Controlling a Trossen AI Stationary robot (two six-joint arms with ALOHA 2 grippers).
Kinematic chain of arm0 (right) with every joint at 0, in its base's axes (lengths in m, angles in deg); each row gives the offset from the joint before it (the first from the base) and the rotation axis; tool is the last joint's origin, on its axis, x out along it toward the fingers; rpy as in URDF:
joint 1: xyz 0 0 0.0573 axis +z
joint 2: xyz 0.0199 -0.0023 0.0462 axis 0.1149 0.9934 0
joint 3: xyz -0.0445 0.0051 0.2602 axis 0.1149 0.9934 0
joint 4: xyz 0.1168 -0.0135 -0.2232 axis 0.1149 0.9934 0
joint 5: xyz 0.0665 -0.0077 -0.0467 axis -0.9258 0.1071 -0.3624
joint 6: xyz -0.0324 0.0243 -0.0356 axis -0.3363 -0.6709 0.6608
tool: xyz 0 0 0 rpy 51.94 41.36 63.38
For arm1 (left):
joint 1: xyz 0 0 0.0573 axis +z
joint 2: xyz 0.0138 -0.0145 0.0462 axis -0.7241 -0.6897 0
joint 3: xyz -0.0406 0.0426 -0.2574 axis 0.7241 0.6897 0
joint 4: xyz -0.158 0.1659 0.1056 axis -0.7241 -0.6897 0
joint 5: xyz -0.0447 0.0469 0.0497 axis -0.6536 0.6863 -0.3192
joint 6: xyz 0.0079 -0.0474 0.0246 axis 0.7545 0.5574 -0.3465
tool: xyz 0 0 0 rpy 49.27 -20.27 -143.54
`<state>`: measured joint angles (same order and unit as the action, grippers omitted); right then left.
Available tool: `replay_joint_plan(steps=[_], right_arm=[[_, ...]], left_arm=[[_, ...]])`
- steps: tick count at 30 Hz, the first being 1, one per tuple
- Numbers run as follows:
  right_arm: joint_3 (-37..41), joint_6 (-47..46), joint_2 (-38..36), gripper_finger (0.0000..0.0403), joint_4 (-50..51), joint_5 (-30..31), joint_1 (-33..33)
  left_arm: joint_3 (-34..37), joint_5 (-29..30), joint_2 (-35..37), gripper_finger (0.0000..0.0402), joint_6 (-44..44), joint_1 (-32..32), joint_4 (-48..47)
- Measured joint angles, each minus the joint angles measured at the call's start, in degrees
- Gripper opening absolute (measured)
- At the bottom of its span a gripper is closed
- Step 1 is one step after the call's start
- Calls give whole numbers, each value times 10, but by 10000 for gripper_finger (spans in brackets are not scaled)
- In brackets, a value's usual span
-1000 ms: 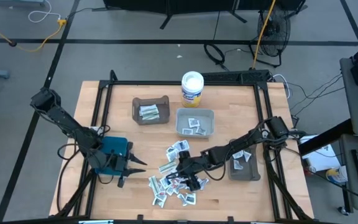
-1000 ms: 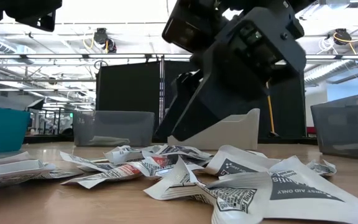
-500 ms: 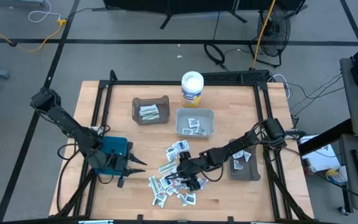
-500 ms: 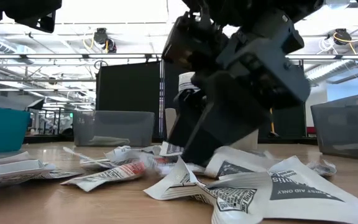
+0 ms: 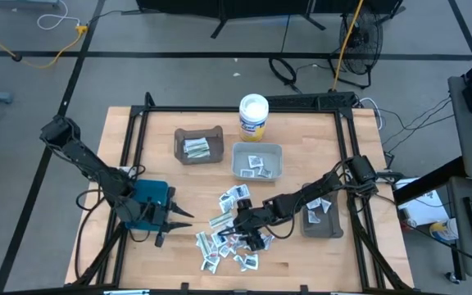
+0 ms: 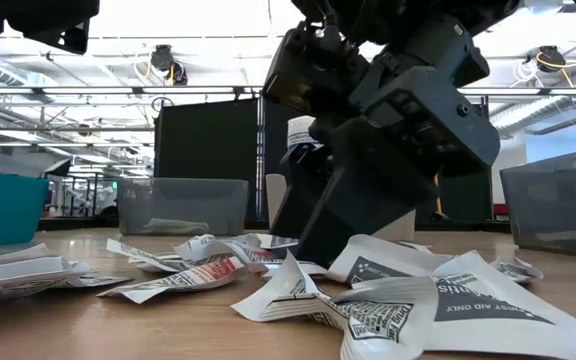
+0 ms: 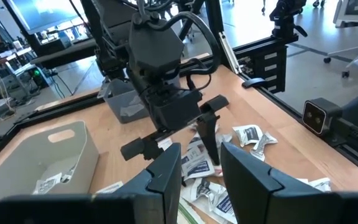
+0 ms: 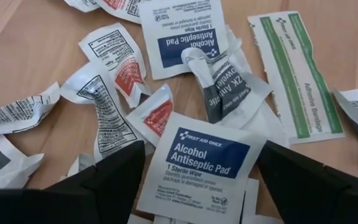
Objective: Pick & Place First Aid Supplies
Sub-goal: Put the blue alcohol pad into the bottom black bin
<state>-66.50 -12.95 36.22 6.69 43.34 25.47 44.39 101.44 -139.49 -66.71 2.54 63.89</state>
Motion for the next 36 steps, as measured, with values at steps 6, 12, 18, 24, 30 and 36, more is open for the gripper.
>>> replay_joint_plan(steps=[6, 12, 18, 24, 30, 36], right_arm=[[0, 1, 0, 276, 1, 0, 0], [0, 1, 0, 262, 6, 0, 0], [0, 1, -9, 253, 26, -1, 0], [0, 2, -26, 247, 34, 0, 0], [0, 6, -53, 242, 50, -1, 0], [1, 10, -82, 242, 60, -2, 2]], left_arm=[[0, 0, 0, 120, 0, 0, 0], [0, 0, 0, 120, 0, 0, 0], [0, 0, 0, 120, 0, 0, 0], [0, 0, 0, 120, 0, 0, 0], [0, 0, 0, 120, -1, 0, 0], [0, 0, 0, 120, -1, 0, -1]])
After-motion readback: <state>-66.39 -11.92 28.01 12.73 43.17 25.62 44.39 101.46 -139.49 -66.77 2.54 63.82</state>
